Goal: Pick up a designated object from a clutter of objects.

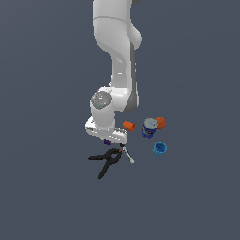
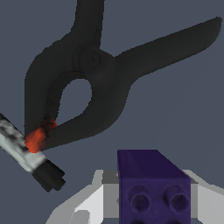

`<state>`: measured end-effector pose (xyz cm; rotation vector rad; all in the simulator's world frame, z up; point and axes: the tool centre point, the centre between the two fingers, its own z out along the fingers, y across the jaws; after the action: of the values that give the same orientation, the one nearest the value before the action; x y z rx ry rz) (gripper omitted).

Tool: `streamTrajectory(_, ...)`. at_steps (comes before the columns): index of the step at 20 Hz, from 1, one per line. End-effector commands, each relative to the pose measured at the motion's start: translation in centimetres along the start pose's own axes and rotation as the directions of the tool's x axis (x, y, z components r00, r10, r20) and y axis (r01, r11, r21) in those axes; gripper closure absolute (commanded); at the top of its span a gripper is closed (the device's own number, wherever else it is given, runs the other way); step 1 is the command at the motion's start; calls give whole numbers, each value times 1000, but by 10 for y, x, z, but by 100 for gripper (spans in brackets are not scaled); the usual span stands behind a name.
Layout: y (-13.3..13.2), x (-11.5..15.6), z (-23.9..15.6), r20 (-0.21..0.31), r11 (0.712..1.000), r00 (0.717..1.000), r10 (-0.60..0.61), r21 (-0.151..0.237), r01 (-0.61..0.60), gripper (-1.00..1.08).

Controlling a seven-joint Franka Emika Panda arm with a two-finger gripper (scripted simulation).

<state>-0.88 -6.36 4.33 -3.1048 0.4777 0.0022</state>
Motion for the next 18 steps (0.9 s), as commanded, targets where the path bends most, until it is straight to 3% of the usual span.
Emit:
streamTrajectory(1,-4,-2,-12,-1,1000,1000,0,0,0,108)
streamTrajectory(8,-22,-12,-65,-1,1000,1000,0,0,0,108)
streamTrajectory(18,-57,-30,-170,-2,1000,1000,1,-2,-1,108)
